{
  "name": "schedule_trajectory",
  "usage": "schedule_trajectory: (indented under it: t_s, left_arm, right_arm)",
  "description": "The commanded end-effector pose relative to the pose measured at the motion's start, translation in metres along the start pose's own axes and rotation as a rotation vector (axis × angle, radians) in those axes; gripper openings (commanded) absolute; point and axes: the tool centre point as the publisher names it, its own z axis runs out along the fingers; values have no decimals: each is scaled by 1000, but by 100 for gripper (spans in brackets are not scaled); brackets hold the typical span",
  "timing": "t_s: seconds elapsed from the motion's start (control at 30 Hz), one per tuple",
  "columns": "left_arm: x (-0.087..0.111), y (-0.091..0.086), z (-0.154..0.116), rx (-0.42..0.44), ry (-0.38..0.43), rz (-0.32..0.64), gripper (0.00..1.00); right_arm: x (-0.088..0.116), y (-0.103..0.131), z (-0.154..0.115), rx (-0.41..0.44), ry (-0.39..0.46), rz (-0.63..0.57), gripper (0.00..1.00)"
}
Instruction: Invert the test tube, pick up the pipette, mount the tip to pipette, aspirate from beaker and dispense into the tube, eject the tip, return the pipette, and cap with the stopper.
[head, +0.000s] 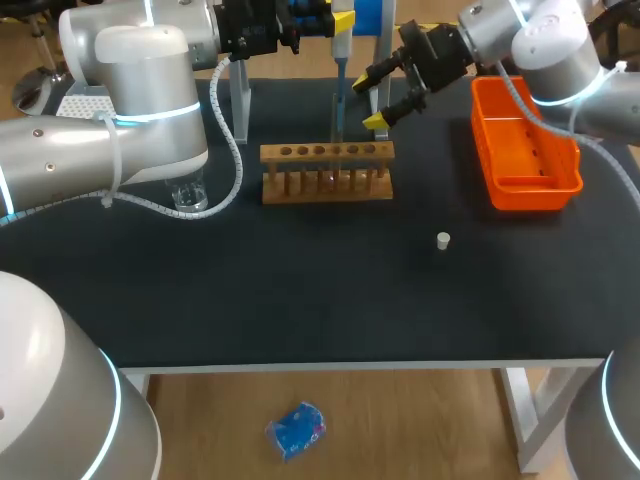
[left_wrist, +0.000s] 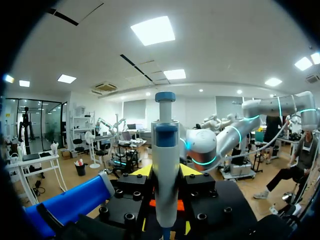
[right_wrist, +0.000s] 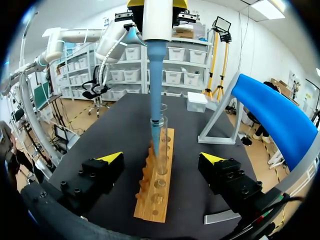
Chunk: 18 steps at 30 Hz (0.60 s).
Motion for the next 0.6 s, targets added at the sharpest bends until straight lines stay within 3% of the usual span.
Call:
schedule_trajectory:
  t_s: [0.03,0.6]
  left_arm:
    - [1,0,0,0,-3,0,0]
    - [0,-1,0,0,1,-16,0]
  right_arm:
    - [-2,-1,0,0,5,0,100]
    - [-2,-1,0,0,5,0,100]
